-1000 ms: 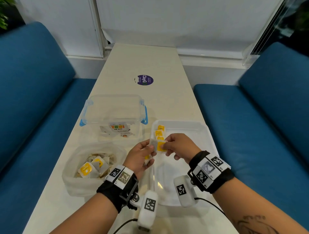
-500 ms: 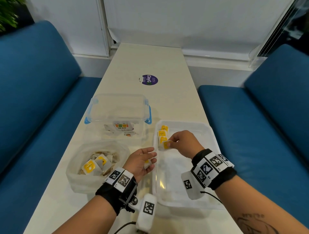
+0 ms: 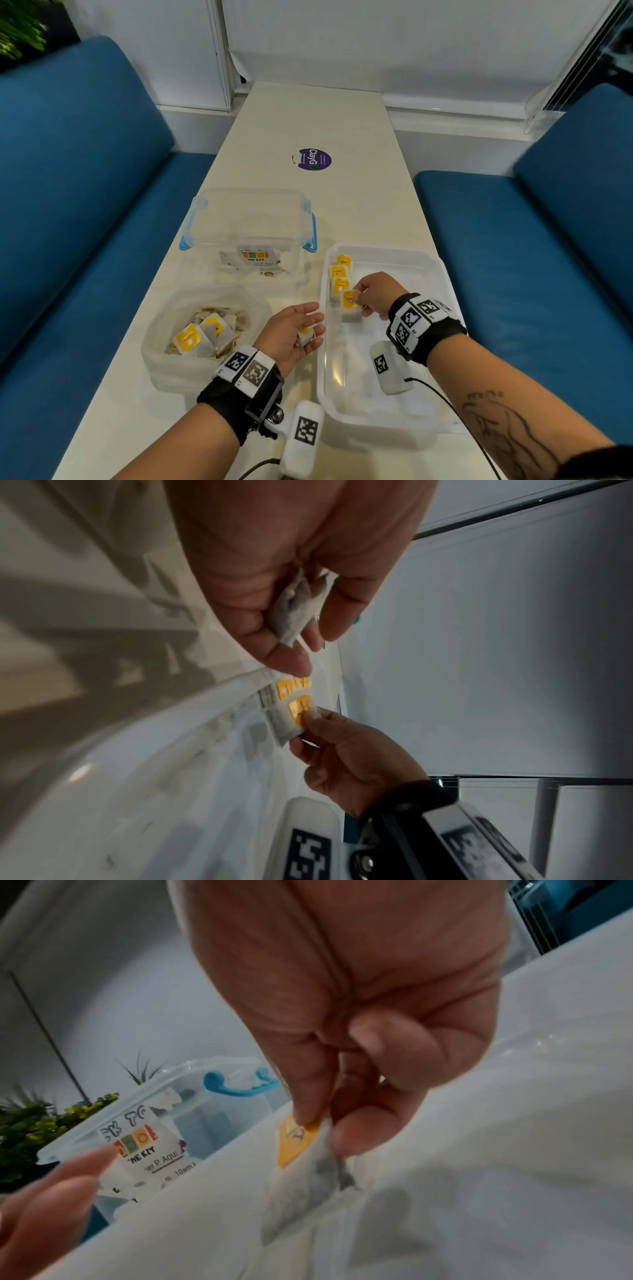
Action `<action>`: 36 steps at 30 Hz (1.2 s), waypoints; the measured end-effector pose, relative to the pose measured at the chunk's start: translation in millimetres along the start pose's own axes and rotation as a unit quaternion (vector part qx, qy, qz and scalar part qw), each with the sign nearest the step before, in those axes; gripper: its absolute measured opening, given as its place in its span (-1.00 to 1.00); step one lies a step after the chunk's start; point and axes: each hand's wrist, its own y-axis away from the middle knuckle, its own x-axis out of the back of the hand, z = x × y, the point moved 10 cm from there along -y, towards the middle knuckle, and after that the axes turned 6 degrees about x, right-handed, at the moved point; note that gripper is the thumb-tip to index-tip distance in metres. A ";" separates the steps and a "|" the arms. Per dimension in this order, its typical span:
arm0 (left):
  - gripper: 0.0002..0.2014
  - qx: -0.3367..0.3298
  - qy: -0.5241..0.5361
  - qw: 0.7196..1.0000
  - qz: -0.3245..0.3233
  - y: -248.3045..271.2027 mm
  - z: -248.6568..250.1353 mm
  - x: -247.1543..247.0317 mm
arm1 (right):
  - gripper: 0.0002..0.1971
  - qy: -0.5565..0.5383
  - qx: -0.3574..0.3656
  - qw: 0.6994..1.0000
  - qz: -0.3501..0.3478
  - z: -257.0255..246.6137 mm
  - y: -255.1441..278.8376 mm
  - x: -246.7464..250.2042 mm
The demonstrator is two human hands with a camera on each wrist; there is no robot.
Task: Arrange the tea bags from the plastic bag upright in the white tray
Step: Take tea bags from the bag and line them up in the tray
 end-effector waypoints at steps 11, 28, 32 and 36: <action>-0.76 0.006 -0.010 1.000 -0.009 1.7 -5.0 4.8 | -0.69 0.030 -0.001 0.999 0.033 0.9 -32.2 -14.9; -0.75 -0.031 0.078 0.995 -0.049 8.7 19.6 -18.5 | -0.80 -0.088 0.075 0.991 0.063 -22.5 25.7 28.4; -0.71 -0.058 0.108 0.991 -0.059 10.5 25.4 -30.7 | -0.78 -0.119 0.109 0.984 -0.078 -44.0 51.2 -17.1; -0.69 -0.078 0.101 0.989 -0.072 12.9 27.1 -39.6 | -0.86 -0.183 0.111 0.975 -0.053 -46.2 54.9 -29.1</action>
